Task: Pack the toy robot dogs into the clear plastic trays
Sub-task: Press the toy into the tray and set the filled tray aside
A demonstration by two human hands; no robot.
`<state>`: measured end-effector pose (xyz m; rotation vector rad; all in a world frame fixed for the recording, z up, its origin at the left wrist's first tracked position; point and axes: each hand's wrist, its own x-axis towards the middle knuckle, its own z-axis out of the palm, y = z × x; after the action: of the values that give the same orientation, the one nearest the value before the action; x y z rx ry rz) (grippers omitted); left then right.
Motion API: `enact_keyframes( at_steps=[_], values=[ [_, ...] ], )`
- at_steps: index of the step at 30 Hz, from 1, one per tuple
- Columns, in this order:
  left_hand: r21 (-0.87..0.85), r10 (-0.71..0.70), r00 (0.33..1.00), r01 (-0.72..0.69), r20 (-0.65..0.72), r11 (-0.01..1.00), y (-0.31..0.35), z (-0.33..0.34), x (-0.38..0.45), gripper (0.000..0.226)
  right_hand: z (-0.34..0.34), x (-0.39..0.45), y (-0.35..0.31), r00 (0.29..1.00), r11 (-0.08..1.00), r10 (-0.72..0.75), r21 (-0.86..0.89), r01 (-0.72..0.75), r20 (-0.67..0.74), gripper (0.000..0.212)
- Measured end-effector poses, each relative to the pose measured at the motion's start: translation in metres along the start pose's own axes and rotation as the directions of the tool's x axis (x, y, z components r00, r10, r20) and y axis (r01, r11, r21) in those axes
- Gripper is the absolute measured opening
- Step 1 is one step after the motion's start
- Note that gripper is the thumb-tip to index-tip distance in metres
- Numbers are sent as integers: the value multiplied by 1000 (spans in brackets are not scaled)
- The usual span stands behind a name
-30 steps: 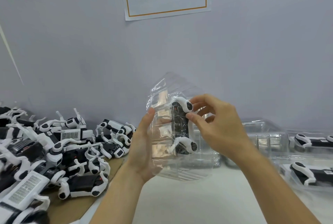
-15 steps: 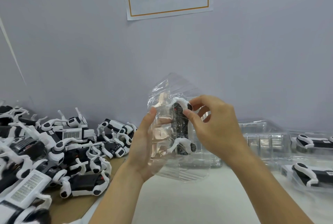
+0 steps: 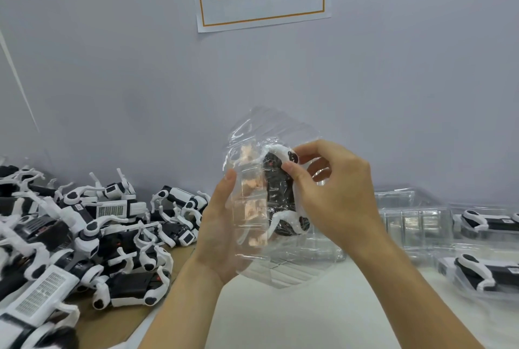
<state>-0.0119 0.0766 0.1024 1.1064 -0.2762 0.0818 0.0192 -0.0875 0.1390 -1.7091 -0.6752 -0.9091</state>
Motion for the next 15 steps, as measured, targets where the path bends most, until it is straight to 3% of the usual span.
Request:
enact_keyframes(
  at_steps=[10, 15],
  values=[
    [0, 0, 1000, 0, -23, 1000, 1, 0, -1, 73, -7, 1, -1, 997, 999, -2, 36, 0, 71, 9],
    [77, 11, 999, -14, 48, 997, 4, -2, 1, 50, -17, 4, 7, 981, 996, 82, 13, -86, 176, 11]
  ],
)
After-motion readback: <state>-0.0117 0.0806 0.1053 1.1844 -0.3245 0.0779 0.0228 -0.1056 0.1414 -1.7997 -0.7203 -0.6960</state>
